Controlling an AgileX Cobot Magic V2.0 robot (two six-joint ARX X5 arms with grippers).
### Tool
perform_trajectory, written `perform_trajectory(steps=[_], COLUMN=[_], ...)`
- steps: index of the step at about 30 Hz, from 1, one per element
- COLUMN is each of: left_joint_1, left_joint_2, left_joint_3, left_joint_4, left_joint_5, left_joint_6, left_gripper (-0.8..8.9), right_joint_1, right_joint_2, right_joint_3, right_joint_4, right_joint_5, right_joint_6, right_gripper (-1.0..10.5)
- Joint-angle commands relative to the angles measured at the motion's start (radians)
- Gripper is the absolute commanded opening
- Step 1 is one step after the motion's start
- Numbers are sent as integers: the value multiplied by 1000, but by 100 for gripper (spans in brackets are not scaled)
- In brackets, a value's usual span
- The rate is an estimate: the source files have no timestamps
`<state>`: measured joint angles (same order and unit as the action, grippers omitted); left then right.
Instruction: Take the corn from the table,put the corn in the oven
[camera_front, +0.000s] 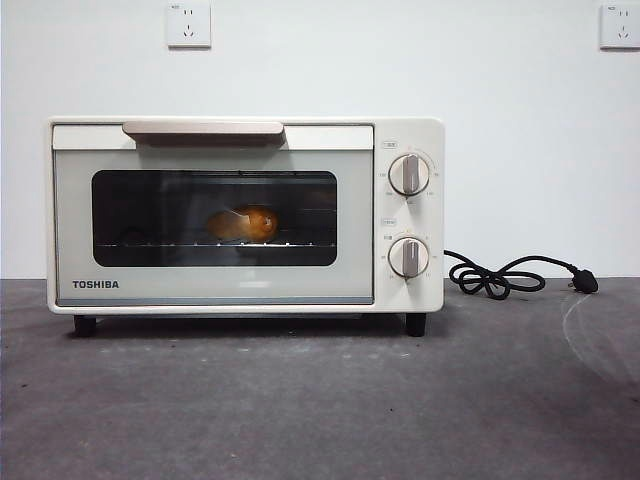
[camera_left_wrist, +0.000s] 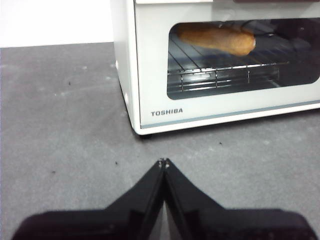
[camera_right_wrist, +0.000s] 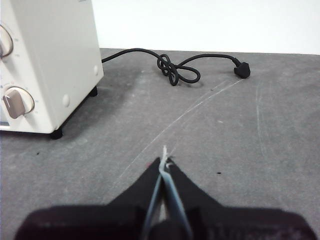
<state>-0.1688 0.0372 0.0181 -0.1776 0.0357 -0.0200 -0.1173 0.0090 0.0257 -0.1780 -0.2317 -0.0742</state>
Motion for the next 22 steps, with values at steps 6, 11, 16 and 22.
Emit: perform_trajectory(steps=[6,11,16,22], left_joint_1=[20,59,64,80], left_joint_2=[-31,-31,-31,-31], left_joint_3=[-8,-8,-8,-8], left_joint_4=[13,13,13,13], left_joint_5=[-3,-3,-3,-3], left_joint_6=[-5,-5,-5,-5], left_gripper=[-3,-3,-3,-3], right_joint_1=[0,0,0,0], right_joint_2=[0,0,0,0], right_joint_3=[-10,-10,-10,-10], right_joint_4=[7,7,7,7], right_joint_5=[4,4,5,4], right_joint_6=[11,11,11,11], right_gripper=[0,0,0,0])
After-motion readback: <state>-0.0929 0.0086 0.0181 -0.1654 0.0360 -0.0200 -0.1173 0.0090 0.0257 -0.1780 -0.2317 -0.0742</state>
